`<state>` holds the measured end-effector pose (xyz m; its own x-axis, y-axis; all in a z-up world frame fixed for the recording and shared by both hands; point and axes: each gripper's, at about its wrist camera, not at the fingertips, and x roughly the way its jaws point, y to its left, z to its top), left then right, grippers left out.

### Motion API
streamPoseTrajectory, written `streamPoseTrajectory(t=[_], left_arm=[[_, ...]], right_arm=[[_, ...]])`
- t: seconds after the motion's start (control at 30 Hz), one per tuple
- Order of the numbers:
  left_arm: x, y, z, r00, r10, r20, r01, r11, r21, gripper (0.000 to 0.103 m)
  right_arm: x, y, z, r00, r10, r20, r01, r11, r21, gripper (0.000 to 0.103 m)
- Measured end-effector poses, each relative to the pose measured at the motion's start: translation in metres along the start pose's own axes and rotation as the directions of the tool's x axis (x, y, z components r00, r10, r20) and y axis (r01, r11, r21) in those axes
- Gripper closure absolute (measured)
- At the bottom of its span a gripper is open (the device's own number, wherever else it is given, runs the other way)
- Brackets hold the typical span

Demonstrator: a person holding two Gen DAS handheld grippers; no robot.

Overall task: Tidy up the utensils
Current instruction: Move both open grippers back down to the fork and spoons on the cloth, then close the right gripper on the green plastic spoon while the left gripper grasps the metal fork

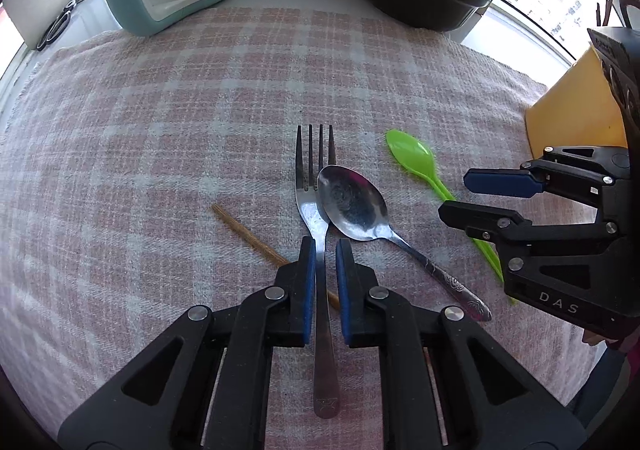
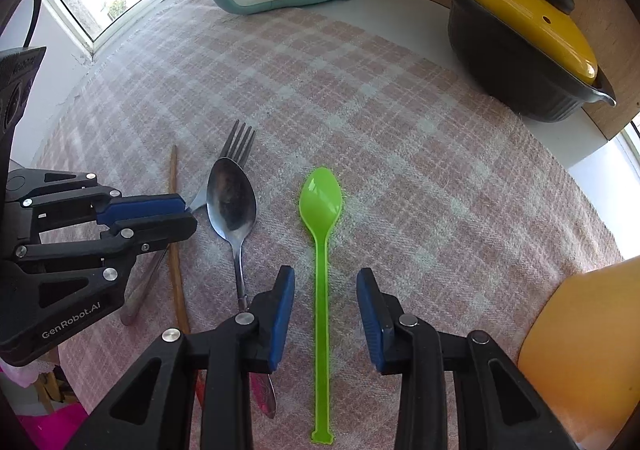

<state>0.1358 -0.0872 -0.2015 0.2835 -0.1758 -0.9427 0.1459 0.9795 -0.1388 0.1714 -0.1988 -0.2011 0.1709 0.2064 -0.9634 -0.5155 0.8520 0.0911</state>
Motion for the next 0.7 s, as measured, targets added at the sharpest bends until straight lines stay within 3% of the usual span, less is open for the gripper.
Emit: streamPoseTrajectory(t=[0.17, 0.3, 0.37, 0.47, 0.57, 0.7], left_arm=[[0.002, 0.009, 0.004, 1.0, 0.025, 0.003, -0.025, 1.0, -0.003, 0.097], [0.001, 0.013, 0.004, 0.999, 0.042, 0.007, -0.042, 0.999, 0.001, 0.097], [0.001, 0.016, 0.004, 0.999, 0.045, 0.008, -0.045, 0.999, -0.004, 0.097], [0.001, 0.018, 0.006, 0.999, 0.032, -0.003, -0.032, 0.999, 0.01, 0.097], [0.003, 0.017, 0.012, 0.999, 0.03, -0.023, -0.029, 0.999, 0.036, 0.096], [0.016, 0.018, 0.024, 0.998, 0.048, -0.04, -0.046, 0.998, 0.049, 0.095]], right_arm=[[0.006, 0.001, 0.006, 1.0, -0.012, -0.006, 0.012, 1.0, -0.01, 0.072], [0.008, 0.0, 0.009, 0.999, -0.048, -0.014, 0.047, 0.999, -0.013, 0.091], [0.008, -0.002, 0.01, 0.999, -0.044, -0.019, 0.044, 0.999, -0.006, 0.095], [0.007, -0.004, 0.012, 1.0, -0.023, -0.019, 0.023, 1.0, -0.006, 0.095], [0.007, -0.006, 0.012, 1.0, -0.022, -0.022, 0.022, 1.0, -0.006, 0.079], [0.009, -0.004, 0.015, 0.999, -0.032, -0.022, 0.032, 0.999, -0.005, 0.082]])
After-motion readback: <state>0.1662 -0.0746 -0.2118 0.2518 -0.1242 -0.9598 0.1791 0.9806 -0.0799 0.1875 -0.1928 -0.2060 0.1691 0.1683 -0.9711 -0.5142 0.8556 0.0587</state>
